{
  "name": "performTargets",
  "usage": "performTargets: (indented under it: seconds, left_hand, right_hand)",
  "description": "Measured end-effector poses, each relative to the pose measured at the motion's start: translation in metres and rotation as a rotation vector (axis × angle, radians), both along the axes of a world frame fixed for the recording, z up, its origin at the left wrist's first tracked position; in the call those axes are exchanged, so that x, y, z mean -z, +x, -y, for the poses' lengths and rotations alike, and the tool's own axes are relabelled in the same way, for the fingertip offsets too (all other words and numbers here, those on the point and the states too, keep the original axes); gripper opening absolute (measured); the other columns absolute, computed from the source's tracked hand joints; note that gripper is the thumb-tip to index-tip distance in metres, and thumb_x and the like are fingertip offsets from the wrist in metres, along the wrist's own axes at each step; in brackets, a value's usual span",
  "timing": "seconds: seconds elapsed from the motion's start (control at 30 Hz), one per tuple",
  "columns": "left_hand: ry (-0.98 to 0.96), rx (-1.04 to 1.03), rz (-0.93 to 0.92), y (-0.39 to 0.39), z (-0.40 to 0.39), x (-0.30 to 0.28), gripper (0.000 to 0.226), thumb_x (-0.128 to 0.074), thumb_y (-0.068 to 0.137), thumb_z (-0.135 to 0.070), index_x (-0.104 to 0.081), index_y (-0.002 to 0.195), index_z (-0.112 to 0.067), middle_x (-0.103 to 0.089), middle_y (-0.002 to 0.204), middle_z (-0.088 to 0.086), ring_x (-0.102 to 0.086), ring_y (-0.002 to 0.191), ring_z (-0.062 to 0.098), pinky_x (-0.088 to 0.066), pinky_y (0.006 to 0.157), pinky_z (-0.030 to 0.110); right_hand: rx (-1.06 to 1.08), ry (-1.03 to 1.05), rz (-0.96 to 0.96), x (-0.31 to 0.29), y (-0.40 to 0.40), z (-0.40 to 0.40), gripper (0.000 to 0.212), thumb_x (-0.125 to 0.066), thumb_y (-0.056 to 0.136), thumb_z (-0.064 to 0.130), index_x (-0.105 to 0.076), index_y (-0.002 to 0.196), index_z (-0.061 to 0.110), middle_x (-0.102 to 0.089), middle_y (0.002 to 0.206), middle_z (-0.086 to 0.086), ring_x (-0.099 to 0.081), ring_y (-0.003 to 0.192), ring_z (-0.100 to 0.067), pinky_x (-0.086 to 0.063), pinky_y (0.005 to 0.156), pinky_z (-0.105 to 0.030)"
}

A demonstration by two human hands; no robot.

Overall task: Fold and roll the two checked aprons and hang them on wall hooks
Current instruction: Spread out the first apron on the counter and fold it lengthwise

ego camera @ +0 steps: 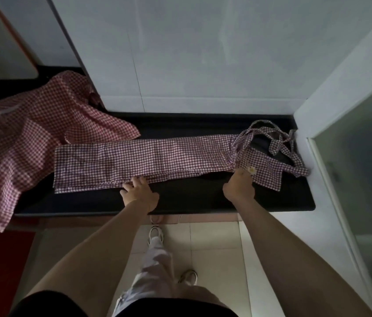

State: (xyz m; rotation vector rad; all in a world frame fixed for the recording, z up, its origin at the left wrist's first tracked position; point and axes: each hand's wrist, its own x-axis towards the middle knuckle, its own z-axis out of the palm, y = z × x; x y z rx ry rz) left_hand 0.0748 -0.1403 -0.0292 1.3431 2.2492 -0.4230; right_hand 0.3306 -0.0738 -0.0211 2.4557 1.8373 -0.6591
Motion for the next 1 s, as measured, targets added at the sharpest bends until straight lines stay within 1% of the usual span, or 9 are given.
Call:
performTargets:
  seconds: [0.1, 0.17, 0.27, 0.5, 0.6, 0.67, 0.73, 0.9, 1.0]
  left_hand:
    - [0.083, -0.054, -0.051, 0.004, -0.007, -0.003, 0.079, -0.052, 0.090, -0.052, -0.022, 0.147, -0.007, -0.027, 0.153, 0.020, -0.021, 0.141, 0.046, -0.033, 0.112, 0.051]
    - [0.168, 0.007, 0.016, 0.015, -0.015, -0.002, 0.075, -0.054, 0.090, -0.046, -0.018, 0.149, -0.017, -0.019, 0.157, 0.015, -0.021, 0.141, 0.045, -0.037, 0.109, 0.053]
    - [0.103, 0.092, 0.113, 0.034, -0.025, 0.003, 0.080, -0.051, 0.093, -0.044, 0.000, 0.154, -0.036, 0.004, 0.163, 0.009, -0.007, 0.146, 0.046, -0.032, 0.111, 0.057]
    - [0.070, 0.096, 0.102, 0.030, -0.021, 0.017, 0.084, -0.052, 0.091, -0.051, 0.001, 0.154, -0.034, 0.003, 0.162, 0.009, 0.002, 0.145, 0.049, -0.029, 0.113, 0.058]
    - [0.052, 0.150, 0.077, 0.033, -0.020, 0.017, 0.083, -0.051, 0.090, -0.055, 0.000, 0.153, -0.036, 0.004, 0.162, 0.013, 0.001, 0.144, 0.053, -0.029, 0.114, 0.057]
    - [0.044, 0.157, 0.065, 0.039, -0.020, 0.016, 0.082, -0.050, 0.090, -0.057, -0.001, 0.153, -0.037, 0.004, 0.161, 0.015, 0.001, 0.143, 0.055, -0.027, 0.115, 0.057]
    - [0.038, 0.148, 0.062, 0.045, -0.020, 0.016, 0.082, -0.051, 0.090, -0.056, -0.002, 0.153, -0.037, 0.005, 0.161, 0.016, 0.002, 0.143, 0.055, -0.025, 0.115, 0.058]
    - [0.029, 0.133, 0.077, 0.048, -0.020, 0.015, 0.082, -0.053, 0.089, -0.053, -0.004, 0.153, -0.039, 0.007, 0.161, 0.014, 0.004, 0.143, 0.053, -0.024, 0.115, 0.059]
    - [0.010, 0.150, 0.092, 0.054, -0.017, 0.013, 0.081, -0.054, 0.089, -0.051, -0.004, 0.152, -0.039, 0.009, 0.162, 0.013, 0.006, 0.145, 0.050, -0.024, 0.114, 0.061]
  right_hand:
    - [-0.007, -0.040, -0.032, 0.008, 0.010, -0.001, 0.071, -0.064, 0.089, 0.020, -0.026, 0.146, 0.002, -0.033, 0.149, -0.018, -0.039, 0.132, -0.033, -0.045, 0.102, -0.045]
    - [-0.044, -0.048, -0.062, 0.013, 0.016, -0.002, 0.069, -0.063, 0.088, 0.017, -0.027, 0.146, 0.006, -0.033, 0.149, -0.017, -0.039, 0.132, -0.033, -0.045, 0.101, -0.045]
    - [-0.120, -0.090, -0.008, 0.020, 0.029, -0.002, 0.064, -0.063, 0.086, 0.018, -0.032, 0.141, 0.012, -0.035, 0.147, -0.013, -0.040, 0.131, -0.032, -0.045, 0.099, -0.046]
    - [0.026, -0.198, 0.186, 0.024, 0.091, -0.010, 0.078, -0.058, 0.089, 0.022, -0.014, 0.152, 0.007, -0.024, 0.156, -0.013, -0.032, 0.139, -0.032, -0.033, 0.109, -0.052]
    - [0.113, -0.173, 0.245, 0.018, 0.093, -0.018, 0.073, -0.063, 0.087, 0.026, -0.026, 0.146, 0.003, -0.032, 0.151, -0.018, -0.032, 0.138, -0.034, -0.033, 0.110, -0.054]
    - [0.016, -0.007, 0.218, 0.018, 0.085, -0.019, 0.057, -0.068, 0.083, 0.020, -0.042, 0.132, 0.008, -0.045, 0.137, -0.017, -0.044, 0.126, -0.032, -0.043, 0.101, -0.050]
    - [-0.158, 0.059, 0.125, 0.022, 0.074, -0.014, 0.045, -0.066, 0.081, 0.012, -0.046, 0.121, 0.012, -0.048, 0.129, -0.014, -0.048, 0.117, -0.029, -0.049, 0.092, -0.044]
    - [-0.167, -0.037, 0.178, 0.032, 0.075, -0.002, 0.066, -0.063, 0.085, 0.016, -0.030, 0.142, 0.008, -0.029, 0.152, -0.018, -0.031, 0.139, -0.032, -0.040, 0.106, -0.047]
    - [-0.115, -0.107, 0.198, 0.028, 0.079, -0.008, 0.067, -0.058, 0.089, 0.019, -0.025, 0.146, 0.004, -0.025, 0.155, -0.019, -0.028, 0.141, -0.033, -0.035, 0.110, -0.050]
